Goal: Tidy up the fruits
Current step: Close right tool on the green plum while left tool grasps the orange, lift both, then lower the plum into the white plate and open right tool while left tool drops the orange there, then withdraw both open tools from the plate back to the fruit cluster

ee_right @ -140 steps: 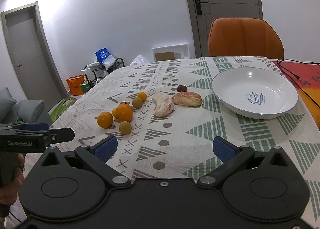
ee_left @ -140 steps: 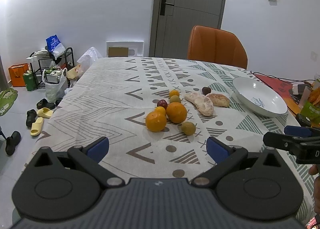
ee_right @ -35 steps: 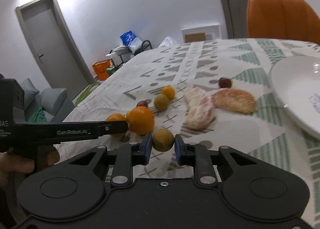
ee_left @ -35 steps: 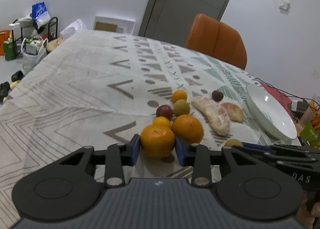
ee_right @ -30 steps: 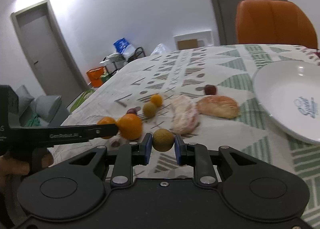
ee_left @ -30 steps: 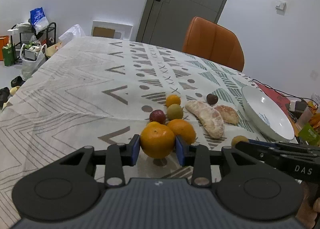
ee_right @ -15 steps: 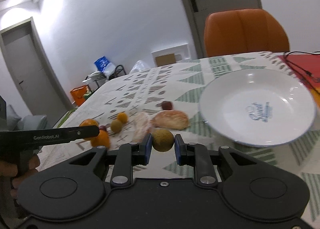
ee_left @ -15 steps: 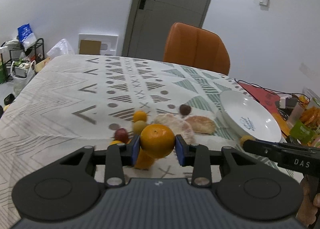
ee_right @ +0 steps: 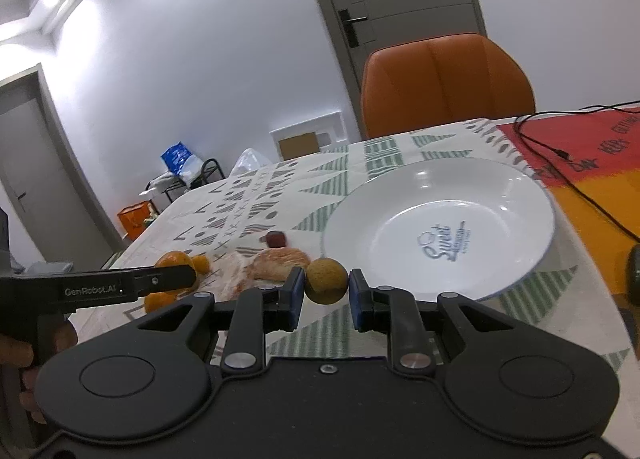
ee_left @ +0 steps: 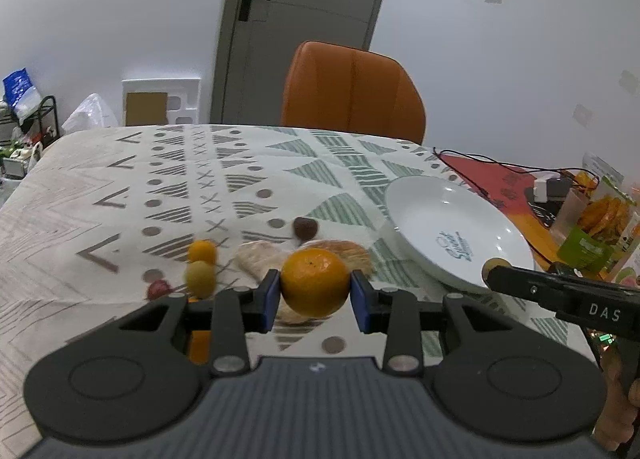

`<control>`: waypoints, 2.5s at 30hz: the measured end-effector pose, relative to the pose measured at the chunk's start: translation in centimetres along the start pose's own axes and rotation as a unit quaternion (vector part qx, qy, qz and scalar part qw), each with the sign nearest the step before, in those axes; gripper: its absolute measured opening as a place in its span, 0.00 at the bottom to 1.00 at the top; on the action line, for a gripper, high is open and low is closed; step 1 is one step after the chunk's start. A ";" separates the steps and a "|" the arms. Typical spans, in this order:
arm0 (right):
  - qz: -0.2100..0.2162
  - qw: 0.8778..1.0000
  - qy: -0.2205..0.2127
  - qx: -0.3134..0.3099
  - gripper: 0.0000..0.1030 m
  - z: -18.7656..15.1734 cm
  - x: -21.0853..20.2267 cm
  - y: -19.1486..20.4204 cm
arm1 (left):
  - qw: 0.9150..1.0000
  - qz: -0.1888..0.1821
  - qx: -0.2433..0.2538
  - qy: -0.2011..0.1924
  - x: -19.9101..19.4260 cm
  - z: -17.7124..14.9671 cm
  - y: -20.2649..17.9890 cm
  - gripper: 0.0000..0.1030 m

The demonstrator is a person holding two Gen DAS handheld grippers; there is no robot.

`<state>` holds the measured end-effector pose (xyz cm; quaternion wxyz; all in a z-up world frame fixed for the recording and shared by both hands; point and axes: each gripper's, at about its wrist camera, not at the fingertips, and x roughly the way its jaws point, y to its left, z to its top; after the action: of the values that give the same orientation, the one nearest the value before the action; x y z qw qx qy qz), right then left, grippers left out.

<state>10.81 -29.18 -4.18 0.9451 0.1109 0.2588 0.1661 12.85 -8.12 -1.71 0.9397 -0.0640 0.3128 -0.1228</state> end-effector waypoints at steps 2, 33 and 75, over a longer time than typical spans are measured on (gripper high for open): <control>-0.003 1.000 -0.003 0.003 0.22 0.0 -0.3 -0.6 | 1.000 -0.004 0.005 0.000 0.3 0.2 -0.7 0.35; -0.037 0.999 -0.010 0.039 0.28 0.3 1.8 -5.8 | 0.998 -0.021 0.066 0.011 5.3 2.1 -7.8 0.35; 0.008 1.000 -0.013 0.012 0.51 -0.8 1.1 -1.7 | 0.997 0.069 0.033 -0.011 1.2 1.0 -4.1 0.71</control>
<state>11.73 -30.26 -5.88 0.9456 0.1267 0.2472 0.1693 13.59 -12.31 -0.75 0.9509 -0.0128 0.3020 -0.0668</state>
